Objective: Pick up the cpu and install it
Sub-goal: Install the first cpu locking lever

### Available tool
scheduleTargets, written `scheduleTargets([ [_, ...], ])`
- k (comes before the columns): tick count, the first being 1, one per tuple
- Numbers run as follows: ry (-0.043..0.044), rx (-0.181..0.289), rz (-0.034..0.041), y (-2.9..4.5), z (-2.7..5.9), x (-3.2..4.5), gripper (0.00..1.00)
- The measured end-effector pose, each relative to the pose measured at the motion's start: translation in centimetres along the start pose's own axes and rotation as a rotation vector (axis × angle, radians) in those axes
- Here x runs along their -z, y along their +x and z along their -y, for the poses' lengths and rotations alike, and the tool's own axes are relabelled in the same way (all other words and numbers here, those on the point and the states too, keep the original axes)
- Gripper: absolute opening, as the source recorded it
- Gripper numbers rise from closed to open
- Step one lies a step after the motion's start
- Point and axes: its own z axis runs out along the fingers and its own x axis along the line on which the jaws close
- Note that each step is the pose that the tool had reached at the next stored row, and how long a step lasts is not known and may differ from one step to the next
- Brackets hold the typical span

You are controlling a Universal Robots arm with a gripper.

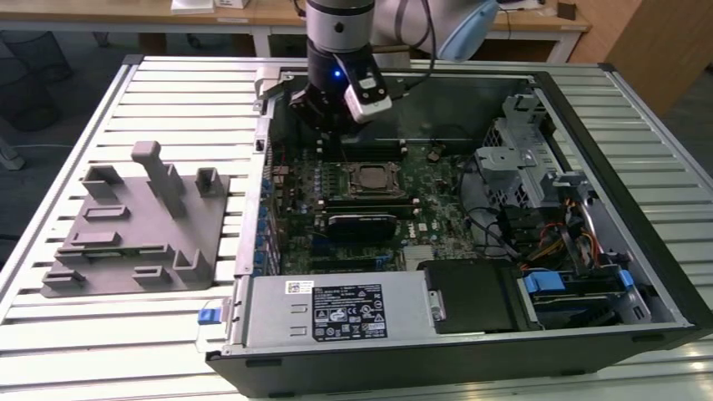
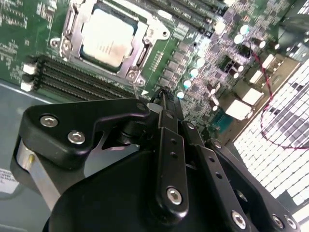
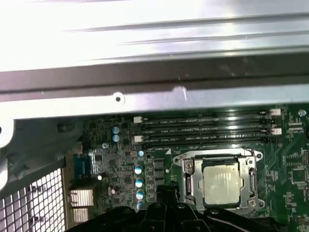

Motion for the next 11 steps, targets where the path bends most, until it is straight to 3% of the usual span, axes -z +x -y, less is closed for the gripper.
scheduleTargets([
  [11,0.0005,0.02,0.0004,0.76,-1.31,-0.06,0.11],
])
